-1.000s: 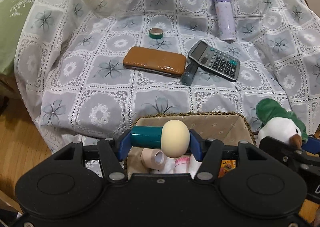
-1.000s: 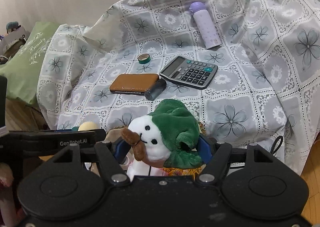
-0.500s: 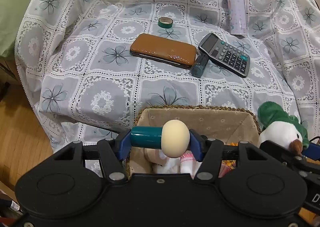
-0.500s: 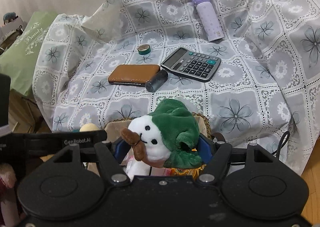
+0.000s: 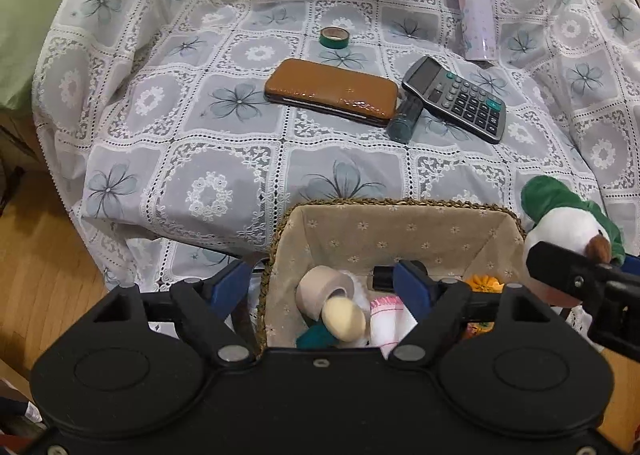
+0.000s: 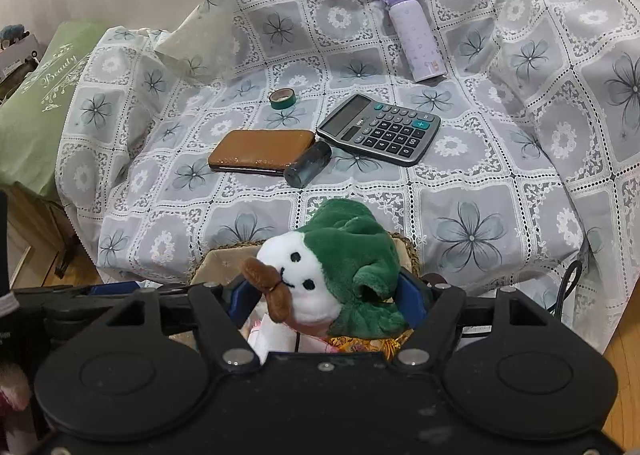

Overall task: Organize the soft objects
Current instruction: 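Carry the plush and peg toy to the basket and open both grippers, then lift both tools out of the basket toward the clear bottle and green tape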

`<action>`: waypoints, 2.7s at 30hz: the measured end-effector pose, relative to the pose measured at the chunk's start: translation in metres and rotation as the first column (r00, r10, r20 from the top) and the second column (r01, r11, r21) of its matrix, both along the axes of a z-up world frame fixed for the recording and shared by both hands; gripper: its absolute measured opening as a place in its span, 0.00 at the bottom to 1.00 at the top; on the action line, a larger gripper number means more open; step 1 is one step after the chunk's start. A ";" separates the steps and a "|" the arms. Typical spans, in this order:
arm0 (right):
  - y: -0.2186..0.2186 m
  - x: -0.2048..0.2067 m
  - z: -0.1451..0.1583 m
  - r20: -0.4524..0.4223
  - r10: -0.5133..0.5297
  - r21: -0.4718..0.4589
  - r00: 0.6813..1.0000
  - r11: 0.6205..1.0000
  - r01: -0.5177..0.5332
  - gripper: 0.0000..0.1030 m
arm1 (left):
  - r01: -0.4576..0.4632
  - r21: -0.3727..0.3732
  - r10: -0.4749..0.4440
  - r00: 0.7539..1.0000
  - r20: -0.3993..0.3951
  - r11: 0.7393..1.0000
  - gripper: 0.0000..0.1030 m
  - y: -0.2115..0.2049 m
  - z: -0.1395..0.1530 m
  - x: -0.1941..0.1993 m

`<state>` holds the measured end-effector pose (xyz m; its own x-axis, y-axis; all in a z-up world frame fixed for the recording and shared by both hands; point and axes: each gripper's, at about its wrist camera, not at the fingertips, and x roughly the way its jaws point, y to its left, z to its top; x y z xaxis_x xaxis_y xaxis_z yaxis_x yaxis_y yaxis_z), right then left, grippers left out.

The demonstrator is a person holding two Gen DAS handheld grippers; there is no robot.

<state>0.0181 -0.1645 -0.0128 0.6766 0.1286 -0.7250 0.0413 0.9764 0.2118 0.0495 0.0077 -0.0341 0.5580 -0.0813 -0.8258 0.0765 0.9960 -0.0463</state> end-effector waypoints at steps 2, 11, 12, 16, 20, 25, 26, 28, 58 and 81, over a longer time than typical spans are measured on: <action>0.001 0.001 -0.001 -0.002 0.000 0.000 1.000 1.000 0.000 0.69 | -0.012 0.004 0.012 1.000 0.002 1.000 0.74 0.002 0.000 -0.001; 0.005 0.014 0.005 0.023 0.006 -0.017 1.000 1.000 -0.006 0.70 | -0.012 0.047 0.012 1.000 0.015 0.999 0.74 0.000 -0.002 -0.013; 0.005 0.015 0.006 0.028 0.006 -0.018 1.000 1.000 -0.005 0.71 | -0.009 0.050 0.008 1.000 0.014 0.999 0.74 -0.001 -0.003 -0.013; 0.003 0.016 0.010 0.044 0.007 -0.016 0.999 1.000 -0.006 0.73 | -0.004 0.046 0.003 1.000 0.010 0.999 0.74 -0.002 -0.004 -0.015; 0.002 0.013 0.012 0.049 0.005 -0.022 0.999 1.000 -0.004 0.73 | -0.007 0.042 0.006 1.000 0.014 0.999 0.74 -0.001 -0.003 -0.017; 0.003 0.007 0.007 0.034 0.000 -0.031 0.999 1.000 0.001 0.74 | -0.022 0.045 0.021 1.000 0.009 0.999 0.75 0.000 -0.003 -0.017; 0.003 0.005 0.005 0.029 0.000 -0.034 1.000 0.999 0.001 0.74 | -0.024 0.048 0.023 1.000 0.007 0.999 0.75 0.000 -0.004 -0.017; 0.003 0.002 0.000 0.017 0.002 -0.042 1.000 0.999 -0.001 0.74 | -0.027 0.056 0.026 1.000 0.008 0.998 0.75 0.000 -0.004 -0.018; 0.006 -0.010 -0.022 -0.056 0.006 -0.058 0.998 0.998 -0.009 0.80 | -0.035 0.101 0.035 0.999 0.002 0.994 0.89 -0.002 -0.007 -0.023; -0.007 0.026 -0.005 0.010 0.009 -0.109 1.000 0.994 -0.007 0.88 | -0.042 0.088 0.044 0.999 -0.029 0.995 0.89 0.008 -0.007 0.010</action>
<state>0.0438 -0.1715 -0.0177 0.6838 0.0545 -0.7276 0.0317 0.9941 0.1042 0.0596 0.0156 -0.0410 0.5337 0.0153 -0.8456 0.0334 0.9987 0.0392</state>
